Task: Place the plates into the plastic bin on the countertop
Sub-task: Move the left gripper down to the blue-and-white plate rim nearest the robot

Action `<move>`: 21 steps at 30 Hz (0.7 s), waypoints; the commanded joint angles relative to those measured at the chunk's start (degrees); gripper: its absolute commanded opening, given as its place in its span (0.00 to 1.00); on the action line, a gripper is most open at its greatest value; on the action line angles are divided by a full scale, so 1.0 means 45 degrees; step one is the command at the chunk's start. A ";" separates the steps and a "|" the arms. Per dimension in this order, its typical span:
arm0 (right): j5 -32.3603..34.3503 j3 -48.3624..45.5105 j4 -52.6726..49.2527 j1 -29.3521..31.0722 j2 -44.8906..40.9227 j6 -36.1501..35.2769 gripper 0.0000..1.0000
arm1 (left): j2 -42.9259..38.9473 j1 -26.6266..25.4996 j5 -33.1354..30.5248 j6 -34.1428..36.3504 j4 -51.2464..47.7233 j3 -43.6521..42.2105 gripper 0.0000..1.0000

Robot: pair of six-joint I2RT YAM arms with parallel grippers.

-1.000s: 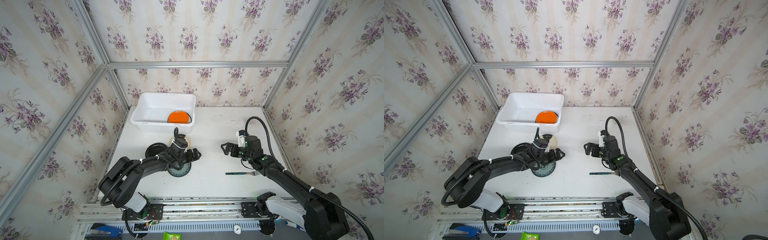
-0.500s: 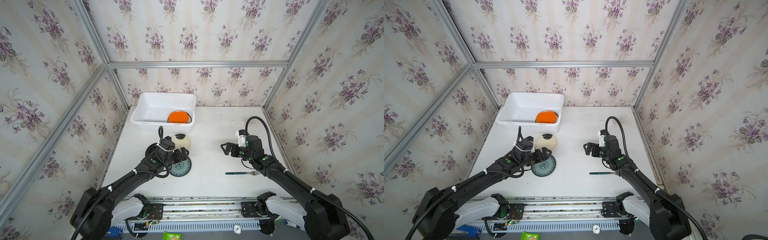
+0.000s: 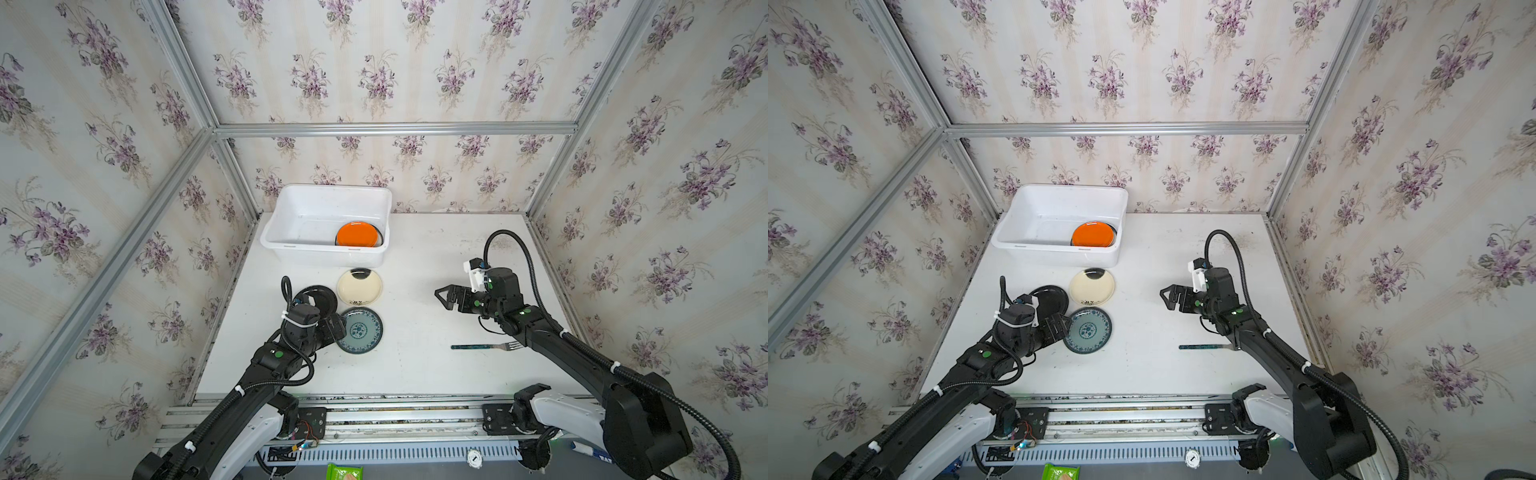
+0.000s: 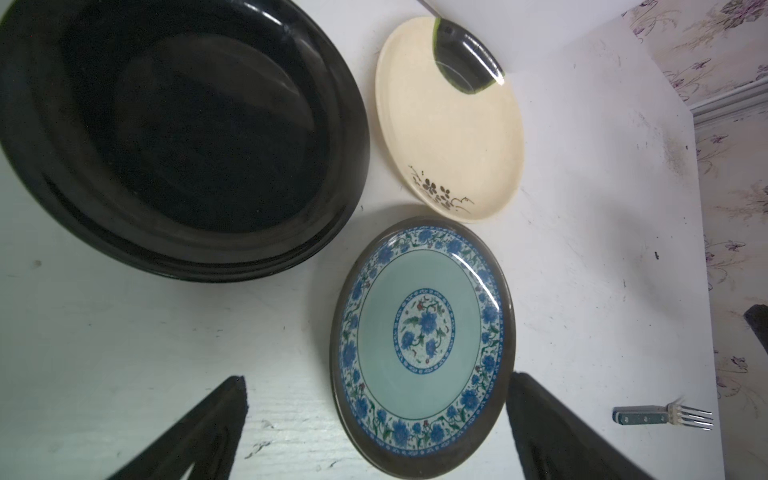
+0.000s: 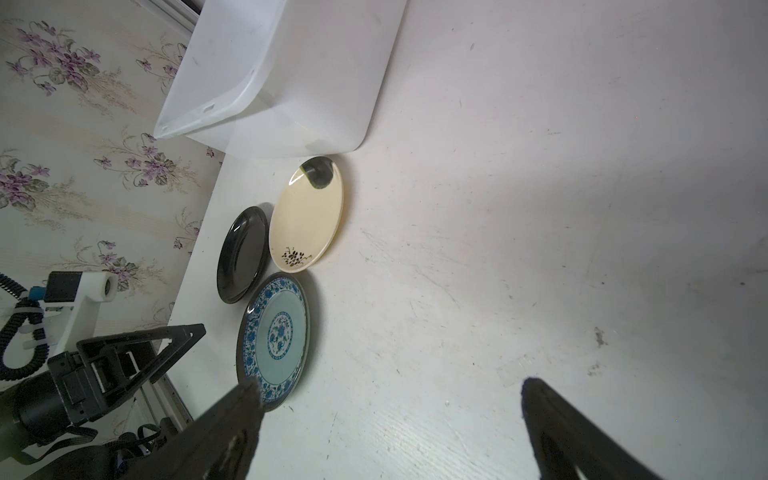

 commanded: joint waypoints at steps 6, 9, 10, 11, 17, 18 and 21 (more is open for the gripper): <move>-0.0444 0.0366 0.0586 0.0013 0.0291 0.0265 0.99 | 0.0057 0.0314 0.1138 -0.0128 0.1332 -0.0942 0.86; -0.0456 0.0366 0.0636 0.0000 0.0299 0.0324 0.99 | 0.0257 0.0436 0.1400 -0.0256 0.1788 -0.1180 0.82; -0.0445 0.0371 0.0645 0.0008 0.0291 0.0359 0.99 | 0.0324 0.0489 0.1466 -0.0282 0.1908 -0.1239 0.81; -0.0443 0.0366 0.0645 -0.0005 0.0301 0.0382 0.99 | 0.0398 0.0546 0.1506 -0.0292 0.1999 -0.1300 0.80; -0.0401 0.0366 0.0648 -0.0005 0.0364 0.0462 0.99 | 0.0849 0.0822 0.1895 -0.0323 0.2614 -0.1462 0.70; -0.0395 0.0349 0.0648 0.0003 0.0377 0.0471 0.99 | 0.0959 0.0832 0.1954 -0.0294 0.2712 -0.1485 0.68; -0.0379 0.0347 0.0645 0.0004 0.0407 0.0519 0.99 | 0.1410 0.0921 0.2216 -0.0209 0.3082 -0.1579 0.63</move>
